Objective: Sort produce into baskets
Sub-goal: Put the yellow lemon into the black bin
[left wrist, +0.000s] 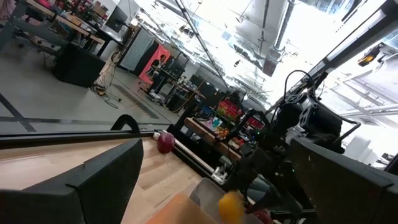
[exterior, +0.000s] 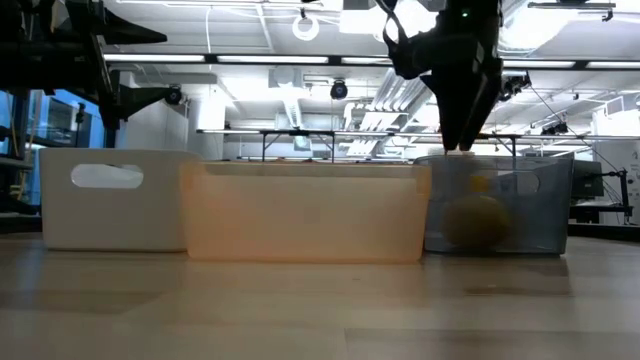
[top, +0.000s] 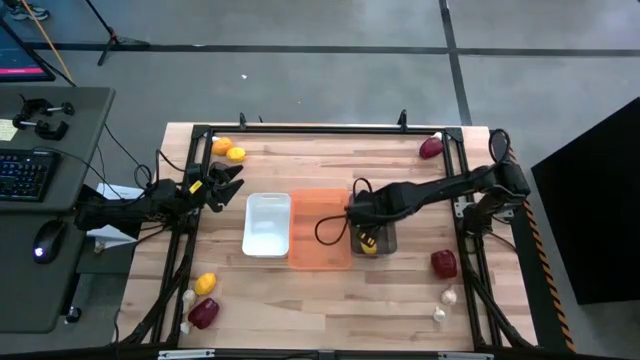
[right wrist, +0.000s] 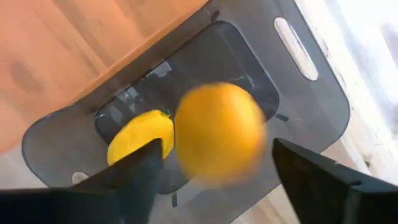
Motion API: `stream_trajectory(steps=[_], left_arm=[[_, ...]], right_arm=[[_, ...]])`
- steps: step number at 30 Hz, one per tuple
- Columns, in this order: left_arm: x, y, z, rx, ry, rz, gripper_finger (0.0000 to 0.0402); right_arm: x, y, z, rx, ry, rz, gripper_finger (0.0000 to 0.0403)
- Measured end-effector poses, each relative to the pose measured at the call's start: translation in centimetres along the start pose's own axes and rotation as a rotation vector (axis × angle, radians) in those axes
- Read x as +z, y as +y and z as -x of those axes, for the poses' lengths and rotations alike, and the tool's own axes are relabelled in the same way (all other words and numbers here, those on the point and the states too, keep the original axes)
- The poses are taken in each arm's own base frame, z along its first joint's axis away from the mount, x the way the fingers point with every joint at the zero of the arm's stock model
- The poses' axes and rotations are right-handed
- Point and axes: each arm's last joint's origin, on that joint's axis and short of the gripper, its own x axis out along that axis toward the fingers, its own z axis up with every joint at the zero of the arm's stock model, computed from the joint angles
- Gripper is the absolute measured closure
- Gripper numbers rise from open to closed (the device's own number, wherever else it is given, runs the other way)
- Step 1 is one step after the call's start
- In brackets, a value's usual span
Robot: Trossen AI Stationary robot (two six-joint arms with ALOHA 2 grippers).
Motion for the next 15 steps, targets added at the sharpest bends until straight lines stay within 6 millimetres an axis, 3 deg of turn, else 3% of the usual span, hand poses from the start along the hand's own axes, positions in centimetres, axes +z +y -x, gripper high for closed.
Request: stream_trajectory(steps=[5,10,15], left_arm=[[0.0,0.0,0.0,0.000,0.000,0.000,0.0012],[0.0,0.0,0.0,-0.001,0.000,0.000,0.0012],[0.5,-0.1,0.0,0.026,-0.067,0.028,0.0012]], right_arm=[[0.4,0.0,0.6,0.046,0.010,0.039,0.0013],[1.2,-0.3,3.8,0.087,-0.086,-0.010,0.0023],[0.6,-2.7,7.8,0.085,-0.261,-0.148,0.0029]])
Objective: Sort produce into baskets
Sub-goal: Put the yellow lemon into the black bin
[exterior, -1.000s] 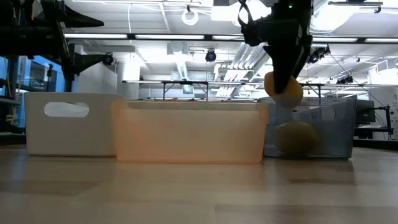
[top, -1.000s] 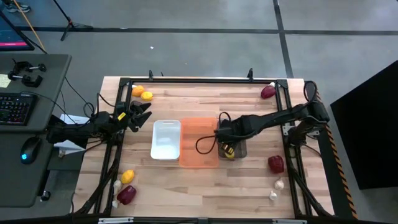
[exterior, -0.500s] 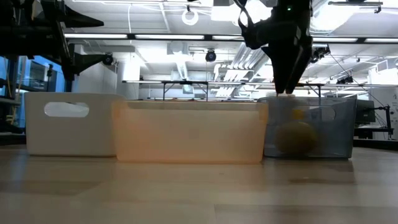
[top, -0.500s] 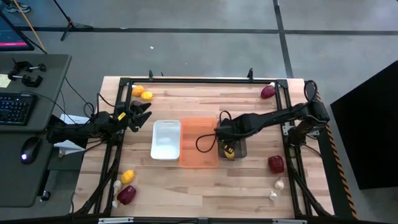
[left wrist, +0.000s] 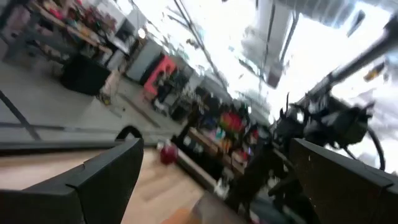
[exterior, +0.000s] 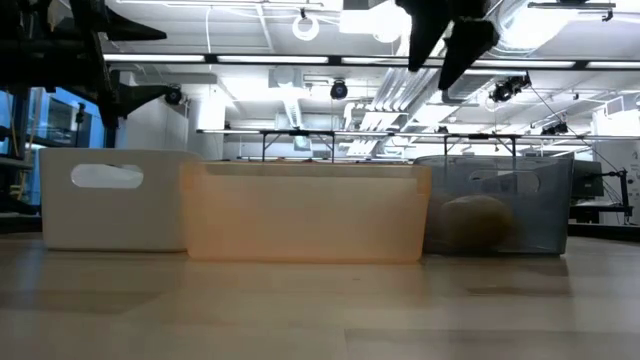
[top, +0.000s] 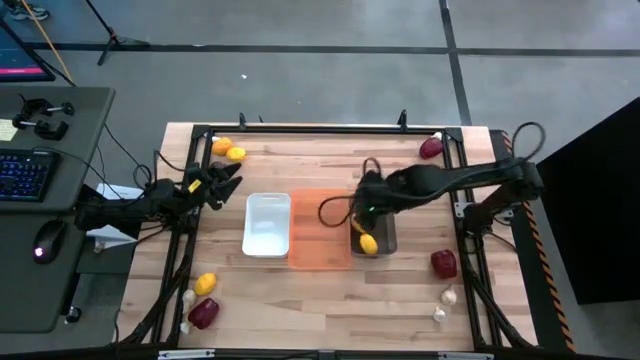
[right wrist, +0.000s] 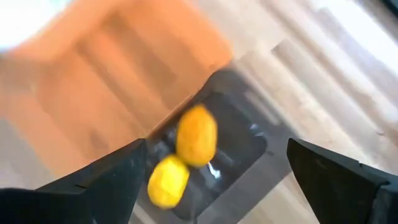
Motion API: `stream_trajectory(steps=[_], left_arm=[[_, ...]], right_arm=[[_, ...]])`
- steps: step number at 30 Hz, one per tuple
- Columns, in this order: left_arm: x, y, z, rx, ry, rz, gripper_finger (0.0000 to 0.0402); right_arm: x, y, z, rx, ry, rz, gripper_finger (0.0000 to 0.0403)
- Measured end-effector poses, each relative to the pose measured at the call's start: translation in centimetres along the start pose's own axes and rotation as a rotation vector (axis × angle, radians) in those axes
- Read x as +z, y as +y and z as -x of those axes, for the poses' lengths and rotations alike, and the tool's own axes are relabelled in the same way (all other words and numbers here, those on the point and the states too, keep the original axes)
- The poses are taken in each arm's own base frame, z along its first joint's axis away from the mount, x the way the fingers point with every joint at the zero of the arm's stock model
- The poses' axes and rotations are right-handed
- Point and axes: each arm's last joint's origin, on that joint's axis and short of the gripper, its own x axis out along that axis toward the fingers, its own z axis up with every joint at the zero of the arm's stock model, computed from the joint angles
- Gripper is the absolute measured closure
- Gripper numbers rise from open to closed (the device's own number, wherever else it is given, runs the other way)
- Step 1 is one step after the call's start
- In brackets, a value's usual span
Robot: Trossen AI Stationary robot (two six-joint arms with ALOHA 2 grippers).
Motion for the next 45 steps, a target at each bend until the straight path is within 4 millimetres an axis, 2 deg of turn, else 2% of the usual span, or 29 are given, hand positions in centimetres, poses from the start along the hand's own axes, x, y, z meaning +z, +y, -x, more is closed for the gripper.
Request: stream_trajectory(steps=[6,10,12,15,17,20,23,25,28,32,39,45], left_arm=[[0.8,-0.4,0.0,-0.023,-0.080,0.080,0.0012],[1.6,-0.9,0.1,-0.089,-0.151,0.157,0.0012],[2.1,-1.5,-0.1,-0.142,-0.123,0.156,0.0012],[3.6,-3.1,-1.0,-0.184,-0.043,0.121,0.0012],[4.5,-4.1,-2.1,-0.125,0.051,0.067,0.0012],[6.0,-5.4,-4.3,0.055,0.249,-0.044,0.0012],[6.9,-5.4,-6.6,0.296,0.493,-0.161,0.0012],[7.2,-4.6,-8.4,0.412,0.681,-0.227,0.0012],[7.3,-2.5,-11.1,0.534,0.941,-0.234,0.0012],[7.2,0.8,-13.3,0.709,1.175,-0.276,0.0012],[6.5,5.5,-15.0,1.062,1.228,-0.415,0.0012],[5.0,8.2,-16.0,1.090,1.318,-0.446,0.0012]], right_arm=[[-0.3,-3.0,3.0,-0.017,-0.051,-0.171,0.0029],[-0.5,-4.1,4.3,-0.030,-0.114,-0.259,0.0029],[-0.5,-4.4,4.7,-0.026,-0.135,-0.291,0.0029],[-0.3,-4.7,4.8,-0.028,-0.144,-0.307,0.0029],[0.1,-5.3,4.6,-0.040,-0.139,-0.290,0.0029],[1.2,-6.4,3.9,-0.048,-0.106,-0.243,0.0029],[2.7,-7.8,2.8,-0.018,-0.069,-0.203,0.0029],[3.6,-8.9,1.8,-0.006,-0.074,-0.182,0.0029],[4.7,-10.5,0.2,-0.013,-0.108,-0.145,0.0029],[5.4,-12.4,-1.6,0.017,-0.110,-0.064,0.0029],[5.1,-14.1,-4.8,0.035,-0.108,0.032,0.0029],[4.8,-14.1,-6.5,0.122,-0.135,0.042,0.0029]])
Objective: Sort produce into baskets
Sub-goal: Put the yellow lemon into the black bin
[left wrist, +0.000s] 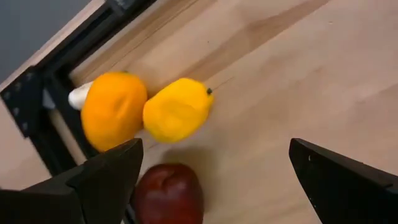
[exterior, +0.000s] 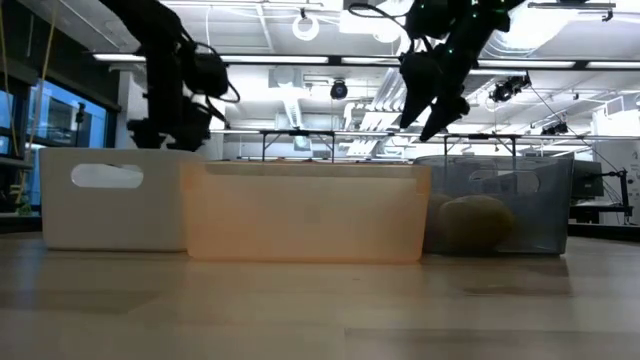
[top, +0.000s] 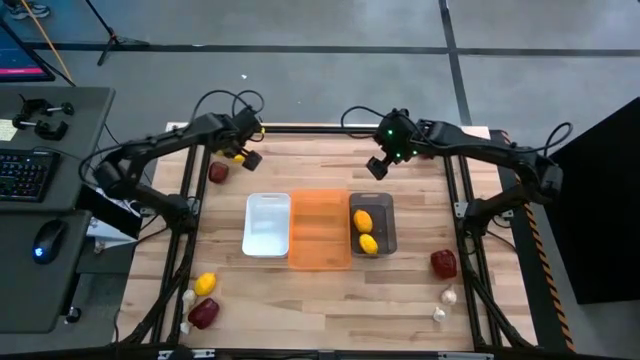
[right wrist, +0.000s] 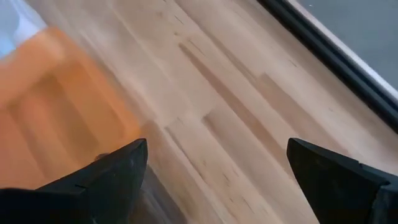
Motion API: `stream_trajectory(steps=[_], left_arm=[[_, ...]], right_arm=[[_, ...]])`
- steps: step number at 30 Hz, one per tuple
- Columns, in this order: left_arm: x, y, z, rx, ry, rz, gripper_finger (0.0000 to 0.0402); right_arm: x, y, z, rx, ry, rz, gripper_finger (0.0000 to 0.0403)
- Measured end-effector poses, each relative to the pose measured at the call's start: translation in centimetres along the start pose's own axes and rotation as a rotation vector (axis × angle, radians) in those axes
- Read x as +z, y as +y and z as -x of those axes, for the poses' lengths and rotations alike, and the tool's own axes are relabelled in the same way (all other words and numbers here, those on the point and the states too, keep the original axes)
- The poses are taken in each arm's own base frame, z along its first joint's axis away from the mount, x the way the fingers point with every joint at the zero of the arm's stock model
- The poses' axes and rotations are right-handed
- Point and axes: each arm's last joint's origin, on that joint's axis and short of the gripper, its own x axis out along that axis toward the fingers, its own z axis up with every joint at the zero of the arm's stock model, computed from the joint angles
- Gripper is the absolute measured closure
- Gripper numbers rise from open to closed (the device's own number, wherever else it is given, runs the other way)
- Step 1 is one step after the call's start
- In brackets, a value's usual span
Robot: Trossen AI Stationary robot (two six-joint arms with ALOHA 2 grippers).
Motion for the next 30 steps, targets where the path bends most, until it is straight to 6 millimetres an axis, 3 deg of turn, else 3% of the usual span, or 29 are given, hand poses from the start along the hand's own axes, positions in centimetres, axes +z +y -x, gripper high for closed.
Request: stream_trajectory(steps=[12,30], left_arm=[[1.3,-0.4,-5.5,0.080,0.156,-0.201,0.0012],[2.1,1.0,-6.5,0.013,0.125,-0.312,0.0012]], right_arm=[[1.1,1.1,0.1,0.063,-0.126,-0.142,0.0029],[1.4,3.3,0.4,0.091,-0.216,-0.237,0.0029]])
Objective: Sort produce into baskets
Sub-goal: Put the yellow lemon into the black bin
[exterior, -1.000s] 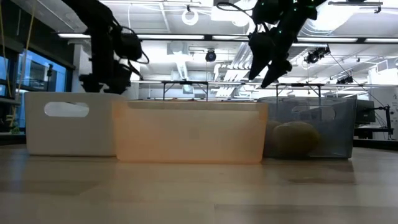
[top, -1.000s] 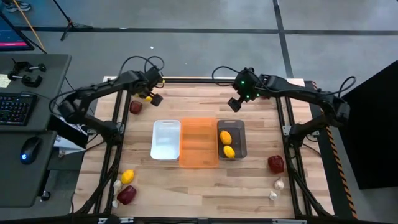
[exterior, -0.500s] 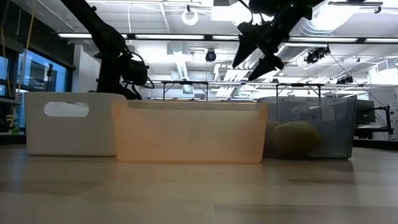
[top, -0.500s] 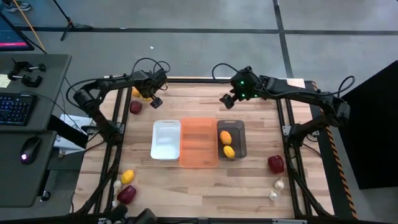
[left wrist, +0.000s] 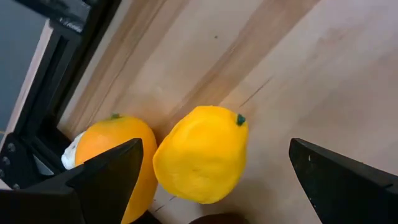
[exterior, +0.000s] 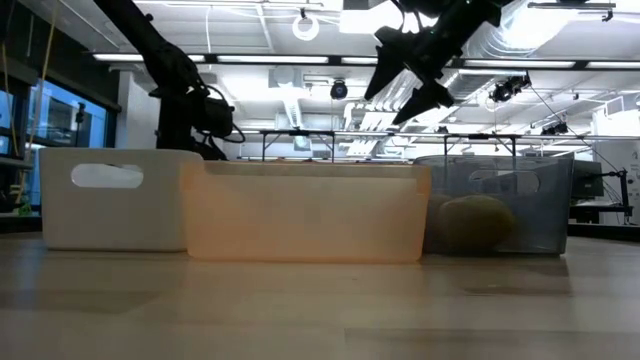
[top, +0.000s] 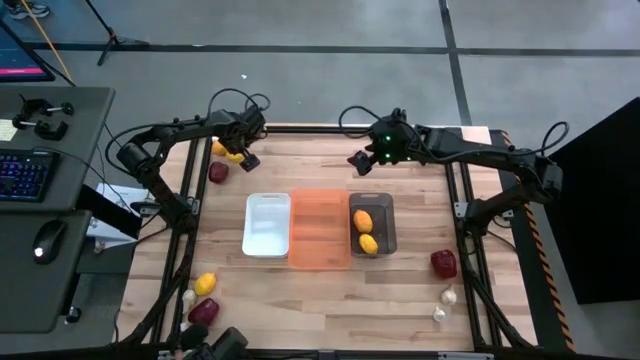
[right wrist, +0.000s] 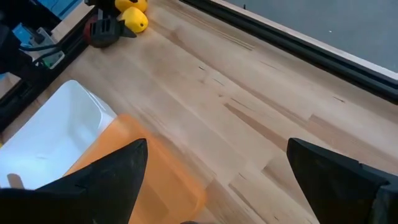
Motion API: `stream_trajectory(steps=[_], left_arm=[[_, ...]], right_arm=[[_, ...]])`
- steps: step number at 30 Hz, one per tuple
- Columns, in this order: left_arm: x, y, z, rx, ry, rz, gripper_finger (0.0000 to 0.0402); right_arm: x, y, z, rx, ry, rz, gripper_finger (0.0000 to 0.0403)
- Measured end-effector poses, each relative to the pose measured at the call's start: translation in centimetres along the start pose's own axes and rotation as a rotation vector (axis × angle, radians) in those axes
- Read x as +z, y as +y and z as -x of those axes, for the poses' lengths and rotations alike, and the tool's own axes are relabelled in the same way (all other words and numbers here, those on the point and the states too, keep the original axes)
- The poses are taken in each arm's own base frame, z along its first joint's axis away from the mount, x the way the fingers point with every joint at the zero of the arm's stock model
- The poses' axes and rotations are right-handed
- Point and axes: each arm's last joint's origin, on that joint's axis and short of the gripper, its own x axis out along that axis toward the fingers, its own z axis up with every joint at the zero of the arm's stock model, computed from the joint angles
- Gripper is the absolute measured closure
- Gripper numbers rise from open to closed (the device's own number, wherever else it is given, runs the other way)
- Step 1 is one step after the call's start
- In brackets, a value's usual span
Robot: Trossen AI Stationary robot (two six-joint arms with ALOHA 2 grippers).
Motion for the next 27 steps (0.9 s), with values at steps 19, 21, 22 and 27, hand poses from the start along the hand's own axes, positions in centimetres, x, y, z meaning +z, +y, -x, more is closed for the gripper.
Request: stream_trajectory(steps=[19,21,22,27], left_arm=[[0.1,-0.7,-2.3,-0.004,0.119,-0.009,0.0111],[-0.1,-0.8,-2.2,-0.008,0.135,-0.009,0.0135],[-0.2,-0.9,-2.1,-0.012,0.138,-0.012,0.0149],[-0.5,-0.4,0.1,-0.038,0.055,0.053,0.0238]], right_arm=[[-0.5,0.9,0.1,0.016,0.008,0.009,0.0029],[-0.5,0.9,0.1,0.016,0.008,0.010,0.0029],[-0.5,0.9,0.1,0.016,0.008,0.009,0.0029],[-0.5,0.9,0.1,0.015,0.007,-0.009,0.0029]])
